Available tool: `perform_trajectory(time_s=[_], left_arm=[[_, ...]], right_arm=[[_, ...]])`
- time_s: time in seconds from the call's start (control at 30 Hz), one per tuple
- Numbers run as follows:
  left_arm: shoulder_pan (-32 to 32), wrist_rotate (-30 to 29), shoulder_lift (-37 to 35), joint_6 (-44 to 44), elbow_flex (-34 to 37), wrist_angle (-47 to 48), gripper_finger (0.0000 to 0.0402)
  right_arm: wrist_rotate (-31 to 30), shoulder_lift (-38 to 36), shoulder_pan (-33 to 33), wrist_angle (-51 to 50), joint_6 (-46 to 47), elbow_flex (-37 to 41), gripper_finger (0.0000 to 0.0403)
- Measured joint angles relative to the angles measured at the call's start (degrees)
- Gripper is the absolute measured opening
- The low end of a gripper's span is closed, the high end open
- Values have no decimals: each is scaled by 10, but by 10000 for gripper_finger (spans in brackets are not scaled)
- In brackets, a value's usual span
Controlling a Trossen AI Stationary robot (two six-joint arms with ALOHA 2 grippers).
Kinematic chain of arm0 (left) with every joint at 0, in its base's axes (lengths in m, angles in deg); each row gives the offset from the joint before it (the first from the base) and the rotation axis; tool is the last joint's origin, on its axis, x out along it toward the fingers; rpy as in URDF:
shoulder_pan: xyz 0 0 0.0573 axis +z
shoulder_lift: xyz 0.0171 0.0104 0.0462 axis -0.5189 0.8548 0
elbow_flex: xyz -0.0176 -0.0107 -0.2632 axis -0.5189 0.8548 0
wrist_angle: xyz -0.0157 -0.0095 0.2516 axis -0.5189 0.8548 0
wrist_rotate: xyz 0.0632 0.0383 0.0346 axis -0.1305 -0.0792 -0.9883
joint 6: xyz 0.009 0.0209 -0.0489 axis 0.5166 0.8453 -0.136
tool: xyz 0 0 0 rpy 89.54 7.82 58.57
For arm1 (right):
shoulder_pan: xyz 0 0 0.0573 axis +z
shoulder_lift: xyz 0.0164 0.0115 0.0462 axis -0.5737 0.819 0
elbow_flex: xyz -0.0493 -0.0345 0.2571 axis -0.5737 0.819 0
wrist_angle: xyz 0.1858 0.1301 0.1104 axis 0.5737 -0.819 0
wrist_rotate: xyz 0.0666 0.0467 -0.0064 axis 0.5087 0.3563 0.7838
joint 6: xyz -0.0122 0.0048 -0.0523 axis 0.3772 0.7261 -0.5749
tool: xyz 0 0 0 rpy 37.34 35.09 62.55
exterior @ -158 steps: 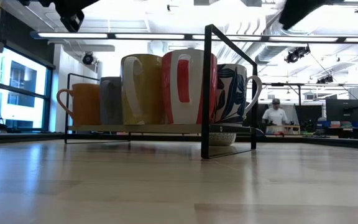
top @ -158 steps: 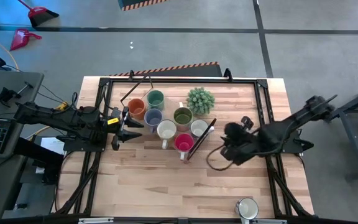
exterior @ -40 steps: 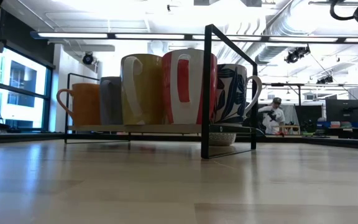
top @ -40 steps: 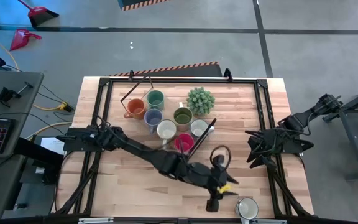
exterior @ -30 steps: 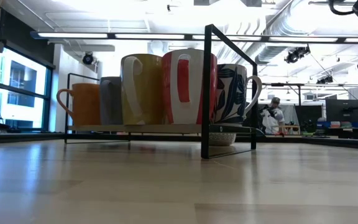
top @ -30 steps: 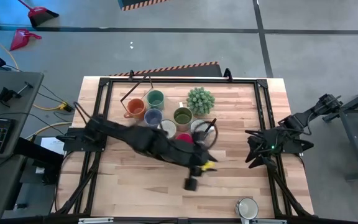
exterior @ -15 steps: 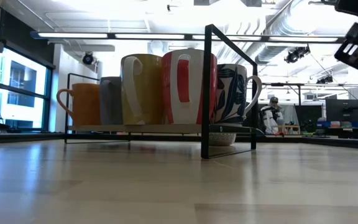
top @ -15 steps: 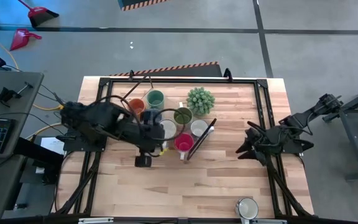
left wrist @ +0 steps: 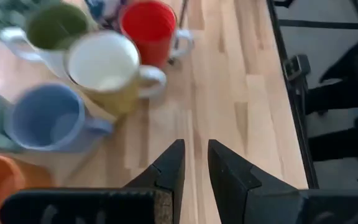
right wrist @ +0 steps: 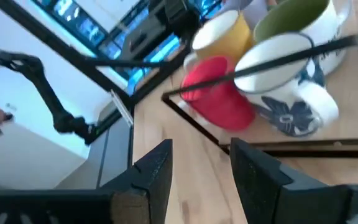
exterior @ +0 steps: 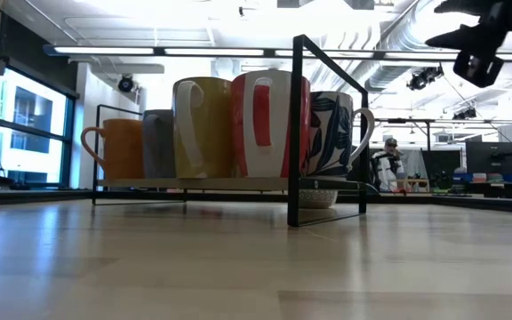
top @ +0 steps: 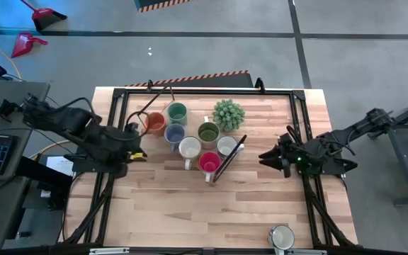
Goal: Place coffee mugs
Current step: Move the blue patterned mug to the center of the table
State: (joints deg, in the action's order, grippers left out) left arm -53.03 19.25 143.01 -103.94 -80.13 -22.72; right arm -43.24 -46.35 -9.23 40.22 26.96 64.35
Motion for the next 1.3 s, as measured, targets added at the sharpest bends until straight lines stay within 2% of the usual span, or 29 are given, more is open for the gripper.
perform_trajectory(time_s=[0.27,0.37,0.47,0.6,0.77,0.9,0.97,1.1,1.2,1.3], left_arm=[[0,17,-159,22,244,-125,57],[5,32,-211,45,326,-208,57],[9,51,-243,46,400,-295,56],[8,62,-252,71,472,-405,46],[9,71,-248,87,519,-542,30],[9,74,-249,86,525,-633,22],[9,64,-248,93,525,-652,21],[9,34,-248,132,525,-662,21],[9,5,-248,125,525,-672,21],[9,-16,-248,112,525,-688,21]], right_arm=[[-19,14,-32,13,2,0,145],[-20,15,-41,19,0,0,145],[-11,15,-44,19,0,0,145],[1,15,-45,19,-1,0,145],[-1,15,-45,17,-1,0,145],[-1,15,-45,16,-13,0,145],[-4,15,-45,14,-31,0,145],[-1,14,-45,15,-125,0,145],[4,13,-45,15,-143,0,145],[44,8,-45,16,-147,0,145]])
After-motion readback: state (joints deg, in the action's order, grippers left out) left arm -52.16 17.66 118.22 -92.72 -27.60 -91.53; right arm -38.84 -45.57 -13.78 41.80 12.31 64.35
